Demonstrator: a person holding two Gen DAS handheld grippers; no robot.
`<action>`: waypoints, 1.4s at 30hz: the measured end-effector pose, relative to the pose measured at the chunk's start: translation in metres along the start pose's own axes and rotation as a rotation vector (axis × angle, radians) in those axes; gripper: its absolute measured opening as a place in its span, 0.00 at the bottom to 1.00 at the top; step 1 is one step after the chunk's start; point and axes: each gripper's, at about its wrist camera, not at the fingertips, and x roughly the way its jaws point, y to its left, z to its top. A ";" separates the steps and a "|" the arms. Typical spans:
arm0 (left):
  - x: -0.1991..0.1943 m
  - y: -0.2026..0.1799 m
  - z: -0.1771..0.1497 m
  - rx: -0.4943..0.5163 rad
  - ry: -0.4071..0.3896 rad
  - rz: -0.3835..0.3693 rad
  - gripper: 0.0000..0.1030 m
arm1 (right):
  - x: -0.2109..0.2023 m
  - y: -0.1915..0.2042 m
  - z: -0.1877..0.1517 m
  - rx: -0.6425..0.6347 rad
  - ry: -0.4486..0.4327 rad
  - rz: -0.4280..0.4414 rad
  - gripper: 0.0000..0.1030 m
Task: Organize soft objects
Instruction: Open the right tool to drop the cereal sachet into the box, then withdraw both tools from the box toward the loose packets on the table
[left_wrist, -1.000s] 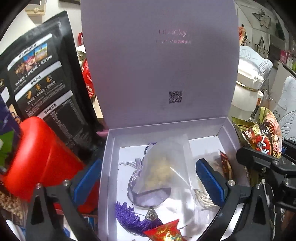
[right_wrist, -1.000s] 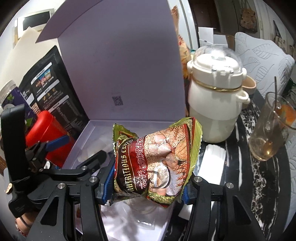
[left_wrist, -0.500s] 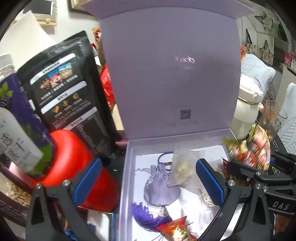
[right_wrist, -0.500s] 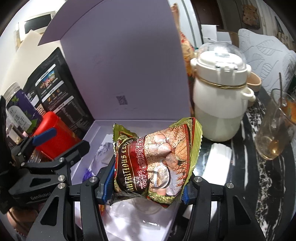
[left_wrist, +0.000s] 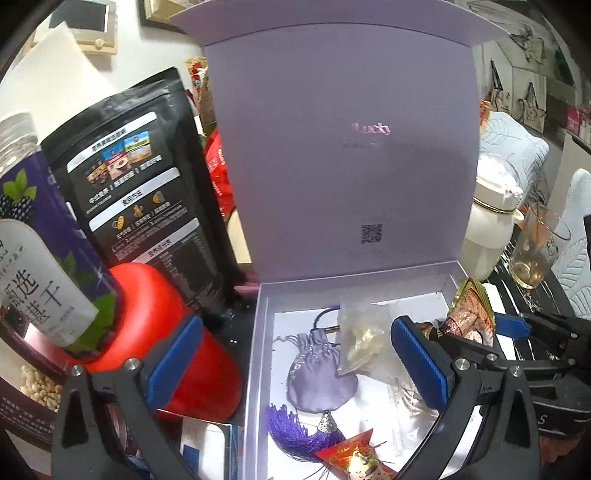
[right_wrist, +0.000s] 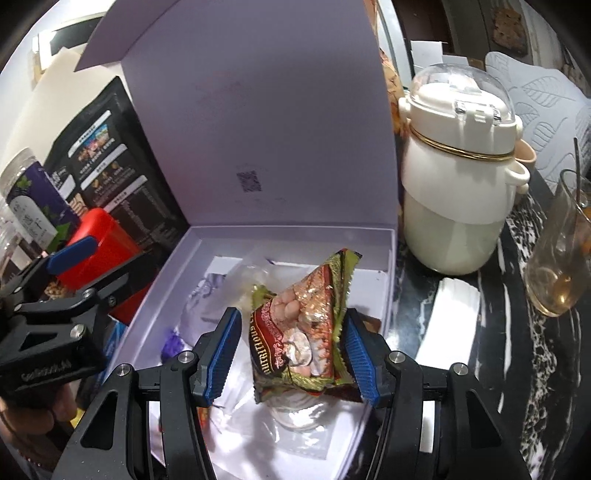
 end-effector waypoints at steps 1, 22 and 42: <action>-0.001 -0.001 0.000 0.000 0.000 -0.006 1.00 | -0.001 0.000 0.000 -0.001 -0.001 -0.004 0.55; -0.067 -0.005 0.006 -0.030 -0.108 -0.039 1.00 | -0.082 0.016 0.002 -0.069 -0.146 -0.164 0.66; -0.198 -0.002 -0.011 0.009 -0.266 -0.099 1.00 | -0.220 0.080 -0.036 -0.146 -0.387 -0.221 0.78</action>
